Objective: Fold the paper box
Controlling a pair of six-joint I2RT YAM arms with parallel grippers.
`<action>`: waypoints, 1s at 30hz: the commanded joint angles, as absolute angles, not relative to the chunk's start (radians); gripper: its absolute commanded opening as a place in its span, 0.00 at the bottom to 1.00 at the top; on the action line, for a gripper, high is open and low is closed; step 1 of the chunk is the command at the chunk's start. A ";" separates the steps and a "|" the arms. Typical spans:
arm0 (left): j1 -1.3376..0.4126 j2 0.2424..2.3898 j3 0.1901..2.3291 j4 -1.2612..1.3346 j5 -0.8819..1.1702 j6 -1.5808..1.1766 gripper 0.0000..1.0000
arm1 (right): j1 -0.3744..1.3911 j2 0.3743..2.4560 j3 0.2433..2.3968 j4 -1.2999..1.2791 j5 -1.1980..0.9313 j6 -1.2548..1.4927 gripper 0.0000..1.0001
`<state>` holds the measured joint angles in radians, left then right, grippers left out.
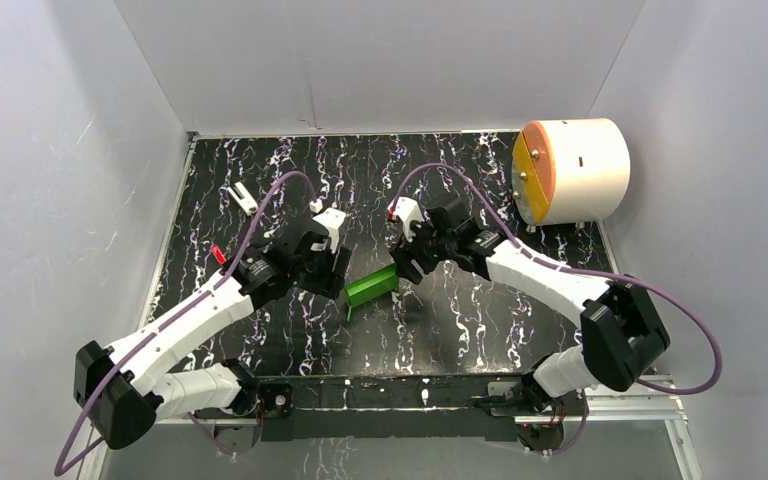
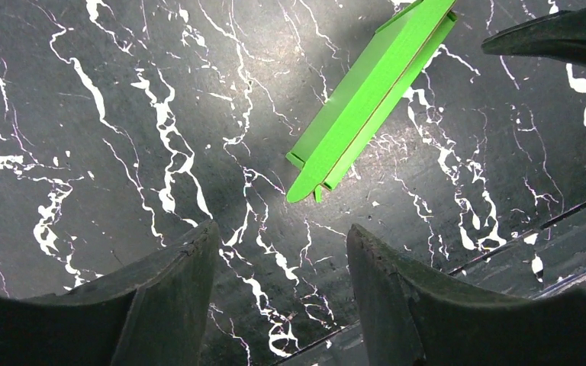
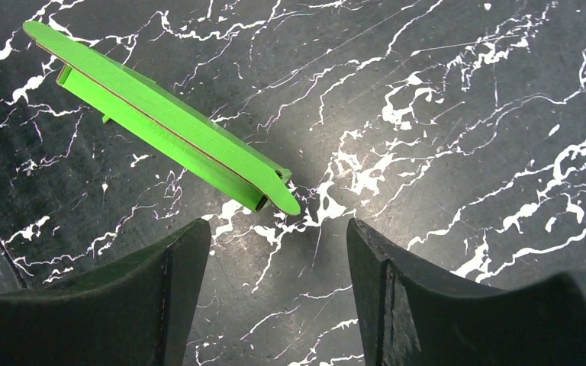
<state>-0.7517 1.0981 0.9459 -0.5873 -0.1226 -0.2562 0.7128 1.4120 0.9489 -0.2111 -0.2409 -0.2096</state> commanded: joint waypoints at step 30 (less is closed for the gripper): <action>-0.748 1.269 1.011 -0.664 -0.115 -0.289 0.48 | 0.708 1.509 1.057 -0.210 -0.330 -0.311 0.32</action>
